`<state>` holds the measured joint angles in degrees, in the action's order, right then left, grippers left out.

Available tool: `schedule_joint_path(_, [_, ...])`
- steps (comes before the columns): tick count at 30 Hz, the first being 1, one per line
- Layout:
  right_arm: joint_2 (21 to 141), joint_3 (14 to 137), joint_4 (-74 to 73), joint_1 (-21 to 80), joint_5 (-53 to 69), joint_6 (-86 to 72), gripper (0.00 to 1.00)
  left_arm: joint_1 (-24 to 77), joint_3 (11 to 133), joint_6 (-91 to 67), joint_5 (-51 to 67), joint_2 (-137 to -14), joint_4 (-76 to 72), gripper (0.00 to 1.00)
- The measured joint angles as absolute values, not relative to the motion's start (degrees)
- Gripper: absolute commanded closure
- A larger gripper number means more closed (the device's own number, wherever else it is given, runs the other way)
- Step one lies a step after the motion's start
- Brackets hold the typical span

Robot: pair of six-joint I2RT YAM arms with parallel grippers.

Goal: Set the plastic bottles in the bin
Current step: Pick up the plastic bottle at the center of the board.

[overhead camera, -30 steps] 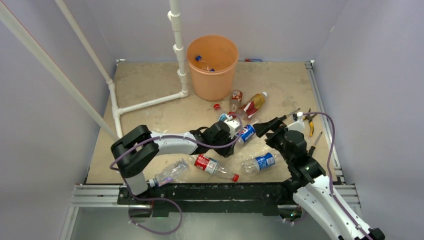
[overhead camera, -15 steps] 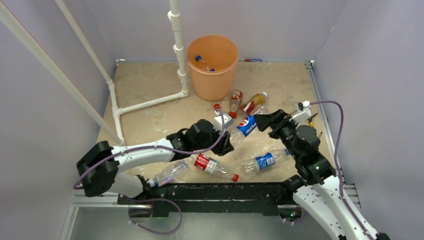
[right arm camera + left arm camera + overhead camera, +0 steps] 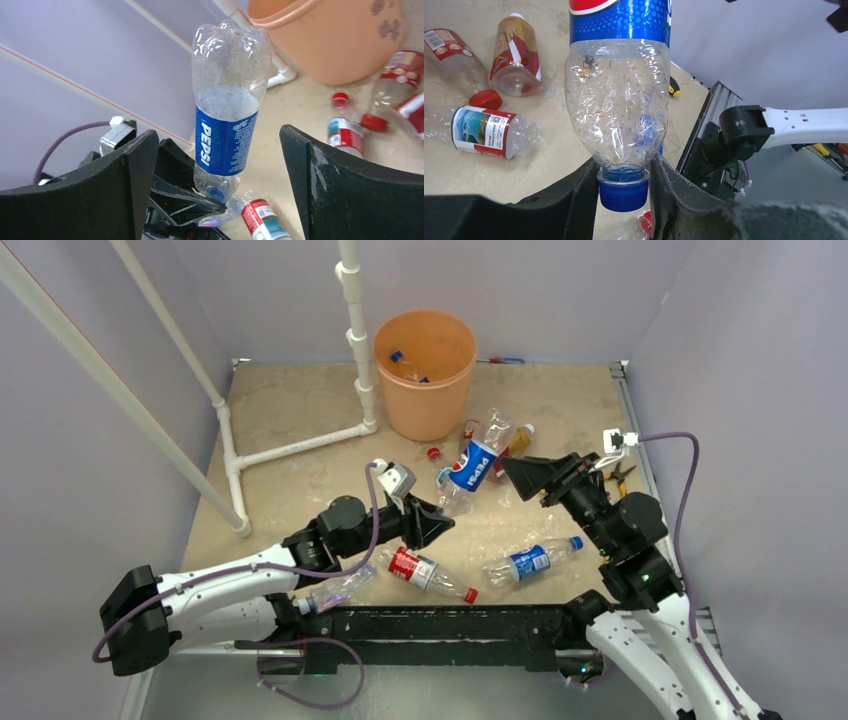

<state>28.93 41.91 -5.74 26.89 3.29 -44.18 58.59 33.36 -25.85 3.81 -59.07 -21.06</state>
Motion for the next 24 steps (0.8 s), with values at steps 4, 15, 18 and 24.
schedule_joint_path(4, [29.47, 39.2, 0.38, 26.96, 6.92, -47.29, 0.05, 58.59, 31.55, -26.02, 2.96, -57.01, -23.4, 1.0])
schedule_joint_path(15, [37.32, 39.09, 10.24, 26.96, 11.18, -49.56, 0.08, 58.59, 31.03, -26.59, 2.74, -56.01, -24.43, 1.0])
schedule_joint_path(18, [39.92, 39.11, 11.31, 26.96, 11.84, -49.74, 0.08, 58.59, 31.0, -26.68, 2.74, -55.57, -24.71, 1.0])
schedule_joint_path(24, [45.56, 39.4, 13.78, 26.96, 13.61, -50.46, 0.11, 58.57, 30.98, -27.24, 2.74, -55.27, -24.69, 1.0])
